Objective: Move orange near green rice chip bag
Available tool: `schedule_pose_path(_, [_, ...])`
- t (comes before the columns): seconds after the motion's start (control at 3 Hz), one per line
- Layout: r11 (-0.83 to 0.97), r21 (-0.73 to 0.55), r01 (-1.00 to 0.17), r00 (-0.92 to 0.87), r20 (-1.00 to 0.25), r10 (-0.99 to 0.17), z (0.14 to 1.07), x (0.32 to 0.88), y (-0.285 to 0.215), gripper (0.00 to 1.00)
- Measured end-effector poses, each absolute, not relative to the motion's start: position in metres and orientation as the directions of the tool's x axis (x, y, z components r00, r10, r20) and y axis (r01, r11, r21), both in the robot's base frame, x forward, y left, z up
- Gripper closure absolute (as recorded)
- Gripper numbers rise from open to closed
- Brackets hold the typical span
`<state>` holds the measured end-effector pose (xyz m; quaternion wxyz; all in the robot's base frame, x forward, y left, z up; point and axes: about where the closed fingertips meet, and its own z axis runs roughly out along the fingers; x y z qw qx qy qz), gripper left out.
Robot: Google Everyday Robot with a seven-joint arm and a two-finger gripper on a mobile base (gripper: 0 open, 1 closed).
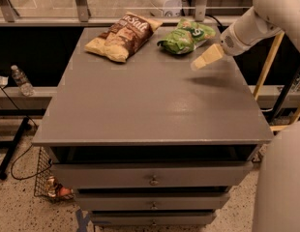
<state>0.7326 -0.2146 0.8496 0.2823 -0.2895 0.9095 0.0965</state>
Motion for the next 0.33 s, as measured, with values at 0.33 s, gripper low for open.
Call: schedule_pose_path(0.33, [0.797, -0.028, -0.604, -0.587, -0.661, -0.468, 0.8899, 0.6995, -0.2252, 0.0])
